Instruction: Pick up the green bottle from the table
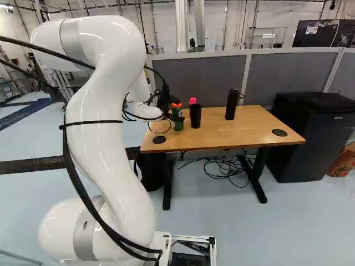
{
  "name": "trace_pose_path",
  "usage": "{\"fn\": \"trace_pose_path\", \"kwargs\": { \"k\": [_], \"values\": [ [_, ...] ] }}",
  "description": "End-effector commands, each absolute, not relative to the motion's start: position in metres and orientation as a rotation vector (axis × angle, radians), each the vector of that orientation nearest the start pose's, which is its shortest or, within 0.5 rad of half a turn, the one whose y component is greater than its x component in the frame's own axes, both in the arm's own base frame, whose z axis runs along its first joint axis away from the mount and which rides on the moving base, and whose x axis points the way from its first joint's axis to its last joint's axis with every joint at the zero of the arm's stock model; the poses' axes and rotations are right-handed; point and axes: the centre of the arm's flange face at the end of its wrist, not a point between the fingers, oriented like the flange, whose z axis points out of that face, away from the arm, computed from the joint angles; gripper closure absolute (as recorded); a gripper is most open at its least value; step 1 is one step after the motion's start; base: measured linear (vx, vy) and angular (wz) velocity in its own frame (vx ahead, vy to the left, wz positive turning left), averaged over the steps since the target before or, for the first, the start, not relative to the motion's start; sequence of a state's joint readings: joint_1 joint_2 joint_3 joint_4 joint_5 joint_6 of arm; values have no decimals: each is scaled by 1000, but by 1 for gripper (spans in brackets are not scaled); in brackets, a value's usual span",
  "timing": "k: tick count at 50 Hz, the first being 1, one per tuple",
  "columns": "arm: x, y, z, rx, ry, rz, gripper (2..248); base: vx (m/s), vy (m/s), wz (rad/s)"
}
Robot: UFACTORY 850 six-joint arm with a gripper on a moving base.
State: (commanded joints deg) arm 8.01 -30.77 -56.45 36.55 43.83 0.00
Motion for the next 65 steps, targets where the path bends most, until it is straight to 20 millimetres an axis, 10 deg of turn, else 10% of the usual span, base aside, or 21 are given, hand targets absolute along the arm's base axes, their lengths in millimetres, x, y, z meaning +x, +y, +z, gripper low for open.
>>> {"fn": "trace_pose_path", "kwargs": {
  "k": [6,7,11,12,16,17,65],
  "values": [
    [593,46,343,-2531,805,-1721,13,0,0,0],
    [593,46,343,-2531,805,-1721,50,0,0,0],
    [593,46,343,-2531,805,-1721,50,0,0,0],
    [593,46,343,-2531,805,-1721,89,0,0,0],
    [593,46,343,-2531,805,-1721,89,0,0,0],
    [593,46,343,-2531,805,-1721,123,0,0,0],
    [557,40,386,-2460,807,-1814,137,0,0,0]
  ]
}}
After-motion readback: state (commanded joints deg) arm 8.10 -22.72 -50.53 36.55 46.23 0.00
